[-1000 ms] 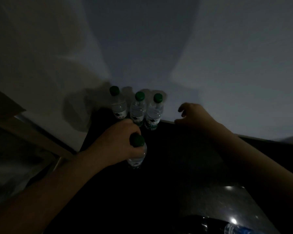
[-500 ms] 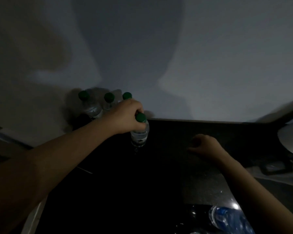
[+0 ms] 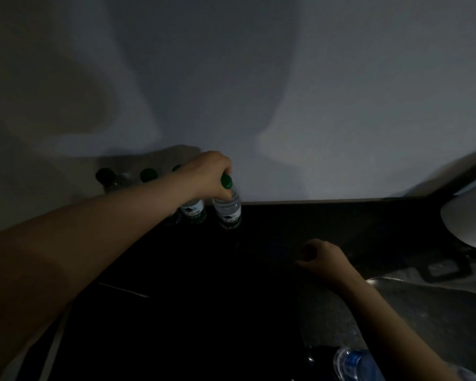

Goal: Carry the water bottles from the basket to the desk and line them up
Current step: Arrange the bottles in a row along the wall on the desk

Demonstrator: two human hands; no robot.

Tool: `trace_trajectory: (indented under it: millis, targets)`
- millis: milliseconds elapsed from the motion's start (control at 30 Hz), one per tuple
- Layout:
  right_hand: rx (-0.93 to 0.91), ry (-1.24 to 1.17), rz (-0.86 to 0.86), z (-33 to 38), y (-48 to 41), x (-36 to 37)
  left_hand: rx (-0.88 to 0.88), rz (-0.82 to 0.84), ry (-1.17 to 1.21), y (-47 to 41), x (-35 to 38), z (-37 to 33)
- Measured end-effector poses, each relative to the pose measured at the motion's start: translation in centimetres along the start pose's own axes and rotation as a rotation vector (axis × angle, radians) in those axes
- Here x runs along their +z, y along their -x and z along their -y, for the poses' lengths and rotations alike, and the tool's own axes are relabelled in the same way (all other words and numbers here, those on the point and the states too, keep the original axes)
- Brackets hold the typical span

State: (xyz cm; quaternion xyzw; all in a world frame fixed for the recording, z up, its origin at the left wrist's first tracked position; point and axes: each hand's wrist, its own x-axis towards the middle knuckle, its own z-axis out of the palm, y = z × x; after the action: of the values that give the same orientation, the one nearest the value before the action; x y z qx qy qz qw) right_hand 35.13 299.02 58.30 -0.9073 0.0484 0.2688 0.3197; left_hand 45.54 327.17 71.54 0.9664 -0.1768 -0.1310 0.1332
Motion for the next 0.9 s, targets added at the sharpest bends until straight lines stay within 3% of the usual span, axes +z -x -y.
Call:
trace_trajectory:
  millis: [267, 900]
  targets:
    - [-0.09, -0.019, -0.018, -1.1, -0.7, 2.4, -0.059, -0.031, -0.053, -1.0, -1.3, 0.0]
    - [-0.094, -0.031, 0.012, -1.1, -1.9, 3.5, -0.087, -0.023, -0.051, -1.1, -1.4, 1.2]
